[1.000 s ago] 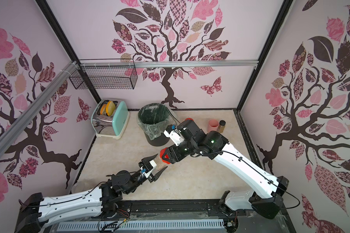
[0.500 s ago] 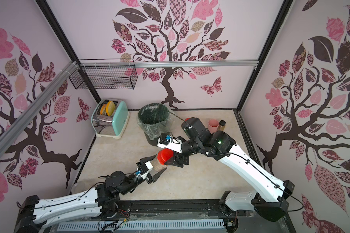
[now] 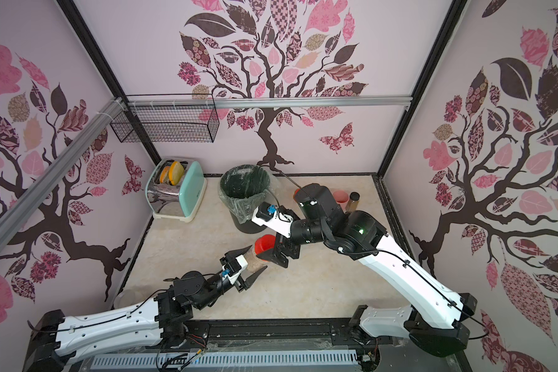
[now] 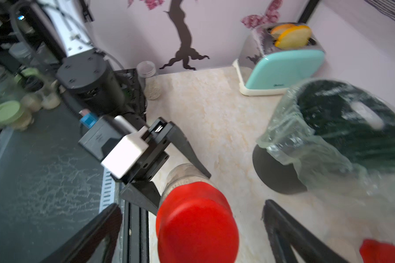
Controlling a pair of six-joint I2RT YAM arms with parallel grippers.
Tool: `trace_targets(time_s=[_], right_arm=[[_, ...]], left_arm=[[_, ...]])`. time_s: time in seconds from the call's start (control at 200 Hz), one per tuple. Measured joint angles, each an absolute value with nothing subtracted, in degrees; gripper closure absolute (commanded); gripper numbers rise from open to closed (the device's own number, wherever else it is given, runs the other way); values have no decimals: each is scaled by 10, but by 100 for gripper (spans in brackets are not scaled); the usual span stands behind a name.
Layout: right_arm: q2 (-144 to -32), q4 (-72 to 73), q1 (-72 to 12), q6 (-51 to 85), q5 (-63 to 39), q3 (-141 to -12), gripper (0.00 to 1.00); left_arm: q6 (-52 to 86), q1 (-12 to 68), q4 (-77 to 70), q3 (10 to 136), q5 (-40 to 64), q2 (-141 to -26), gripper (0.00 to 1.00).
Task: Empty expired oatmeal from jars
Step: Unscrew the lid from the jar.
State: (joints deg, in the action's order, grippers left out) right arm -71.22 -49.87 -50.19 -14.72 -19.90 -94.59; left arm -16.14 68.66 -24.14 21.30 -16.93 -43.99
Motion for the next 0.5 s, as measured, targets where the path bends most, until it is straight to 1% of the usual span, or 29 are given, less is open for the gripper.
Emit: trace_targets(time_s=[0.13,0.245,0.365,0.5], right_arm=[[-705,-509,-502,-8,-131,-974,1],[-667,-512,-502,81,-115,-925,1],[-643,-514,-502,130,-116,-880,0],[-657,-507,-502,155,-123,-867,0]], left_arm=[[-162,687,-251,212,-176,-441,38],[-163,687,-259,209,-179,-441,38],[-163,687,-265,204,-179,-440,38],[-163,687,-265,202,-180,-435,38]])
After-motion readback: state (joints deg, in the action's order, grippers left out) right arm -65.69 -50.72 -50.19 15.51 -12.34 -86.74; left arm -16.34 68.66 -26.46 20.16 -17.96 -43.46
